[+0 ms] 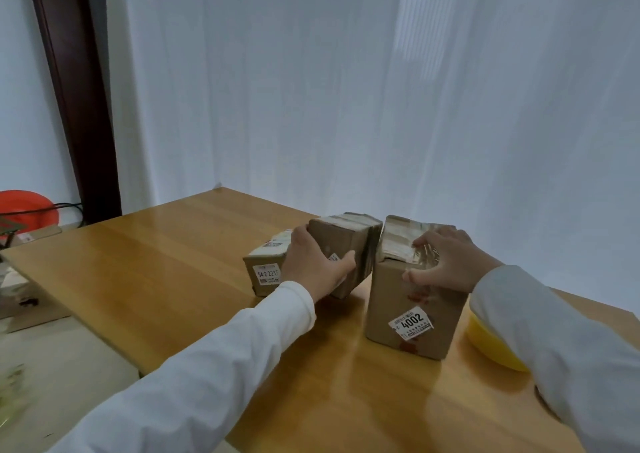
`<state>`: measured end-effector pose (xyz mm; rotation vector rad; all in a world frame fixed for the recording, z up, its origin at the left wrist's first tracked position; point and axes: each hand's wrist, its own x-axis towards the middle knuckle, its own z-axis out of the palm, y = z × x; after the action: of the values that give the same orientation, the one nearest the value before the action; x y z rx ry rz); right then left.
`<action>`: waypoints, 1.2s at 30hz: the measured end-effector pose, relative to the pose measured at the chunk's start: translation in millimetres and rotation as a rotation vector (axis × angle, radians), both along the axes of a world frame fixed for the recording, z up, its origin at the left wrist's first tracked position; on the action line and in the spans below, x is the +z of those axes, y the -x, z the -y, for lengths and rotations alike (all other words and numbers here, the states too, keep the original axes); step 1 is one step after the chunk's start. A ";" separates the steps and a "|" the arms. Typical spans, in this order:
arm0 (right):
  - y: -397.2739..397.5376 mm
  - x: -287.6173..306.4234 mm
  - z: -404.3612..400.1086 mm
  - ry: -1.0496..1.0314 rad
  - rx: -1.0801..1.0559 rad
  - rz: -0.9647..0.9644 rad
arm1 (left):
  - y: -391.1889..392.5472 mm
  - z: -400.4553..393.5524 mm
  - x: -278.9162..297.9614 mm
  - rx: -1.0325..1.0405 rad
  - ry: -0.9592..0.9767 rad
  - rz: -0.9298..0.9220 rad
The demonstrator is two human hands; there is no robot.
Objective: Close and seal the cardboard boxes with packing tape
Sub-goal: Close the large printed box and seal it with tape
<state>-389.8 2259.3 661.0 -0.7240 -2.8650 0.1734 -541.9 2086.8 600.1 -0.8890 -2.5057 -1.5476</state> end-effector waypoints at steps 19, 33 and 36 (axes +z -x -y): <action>1.6 -0.9 7.7 0.017 0.027 0.007 | 120.6 60.4 -42.8 0.095 0.323 0.150; 52.9 0.1 32.1 0.009 0.059 -0.022 | 128.9 52.6 -21.0 -0.059 0.049 0.539; 69.3 0.6 43.7 0.032 0.056 -0.029 | 152.6 66.2 -20.1 -0.040 0.190 0.445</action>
<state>-459.1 2215.7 661.5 -0.6421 -2.8627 0.2359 -694.5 2020.7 580.0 -0.6743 -2.9989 -1.7010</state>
